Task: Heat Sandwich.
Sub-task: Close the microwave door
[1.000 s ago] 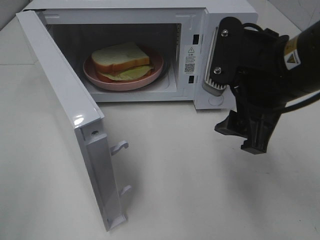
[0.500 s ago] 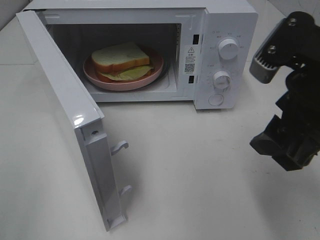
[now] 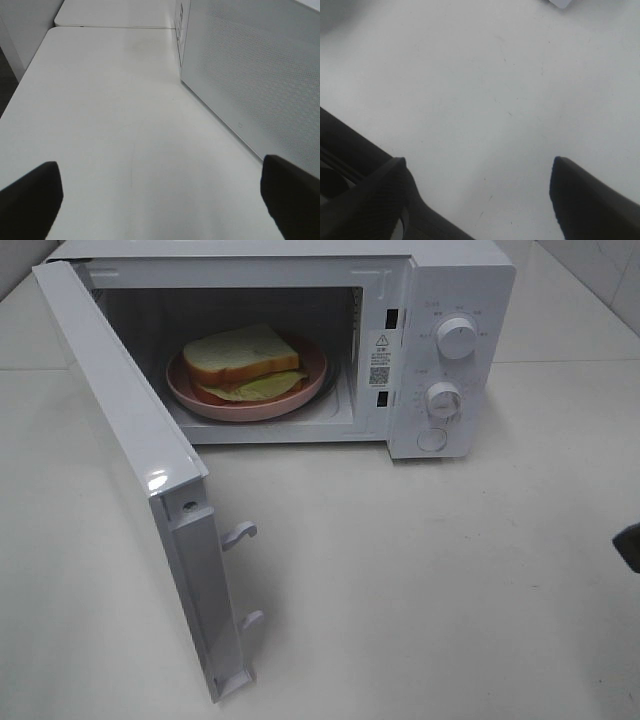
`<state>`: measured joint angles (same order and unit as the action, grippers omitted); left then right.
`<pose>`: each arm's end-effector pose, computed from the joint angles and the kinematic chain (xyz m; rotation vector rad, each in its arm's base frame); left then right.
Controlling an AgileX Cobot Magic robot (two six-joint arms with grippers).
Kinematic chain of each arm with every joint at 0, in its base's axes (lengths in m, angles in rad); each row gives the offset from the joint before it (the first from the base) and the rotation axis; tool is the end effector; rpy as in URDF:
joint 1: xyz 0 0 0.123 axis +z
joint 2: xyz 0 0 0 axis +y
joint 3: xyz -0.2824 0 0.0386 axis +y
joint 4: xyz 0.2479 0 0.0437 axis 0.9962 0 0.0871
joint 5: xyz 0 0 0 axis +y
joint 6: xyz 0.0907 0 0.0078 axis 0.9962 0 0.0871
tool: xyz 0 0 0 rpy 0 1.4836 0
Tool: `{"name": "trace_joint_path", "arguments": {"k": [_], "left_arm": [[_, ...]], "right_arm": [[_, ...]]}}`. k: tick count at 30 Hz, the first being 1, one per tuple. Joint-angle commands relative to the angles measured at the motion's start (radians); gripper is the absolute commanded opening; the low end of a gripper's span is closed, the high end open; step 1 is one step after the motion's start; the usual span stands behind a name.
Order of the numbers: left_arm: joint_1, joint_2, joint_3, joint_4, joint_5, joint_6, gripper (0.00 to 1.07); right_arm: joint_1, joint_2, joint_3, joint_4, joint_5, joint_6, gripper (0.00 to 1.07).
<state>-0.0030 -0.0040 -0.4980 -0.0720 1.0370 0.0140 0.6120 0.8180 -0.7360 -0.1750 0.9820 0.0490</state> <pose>-0.0044 -0.0056 0.2787 0.0195 2.0173 -0.0788 0.1194 0.0677 0.3044 -0.7654 2.4070 0.0409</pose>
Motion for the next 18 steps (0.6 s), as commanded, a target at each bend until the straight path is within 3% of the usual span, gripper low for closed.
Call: {"name": "trace_joint_path", "arguments": {"k": [1, 14, 18], "left_arm": [[0.000, -0.024, 0.003, 0.001, -0.003, 0.000, 1.01], [0.000, -0.024, 0.003, 0.001, -0.003, 0.000, 1.01], [0.000, -0.024, 0.003, 0.001, -0.003, 0.000, 1.01]], "right_arm": [[-0.005, -0.063, 0.004, 0.004, 0.064, 0.019, 0.76], [-0.013, -0.261, 0.037, 0.005, 0.186, 0.049, 0.76], [-0.087, -0.322, 0.089, 0.004, 0.177, 0.048, 0.76]]}}
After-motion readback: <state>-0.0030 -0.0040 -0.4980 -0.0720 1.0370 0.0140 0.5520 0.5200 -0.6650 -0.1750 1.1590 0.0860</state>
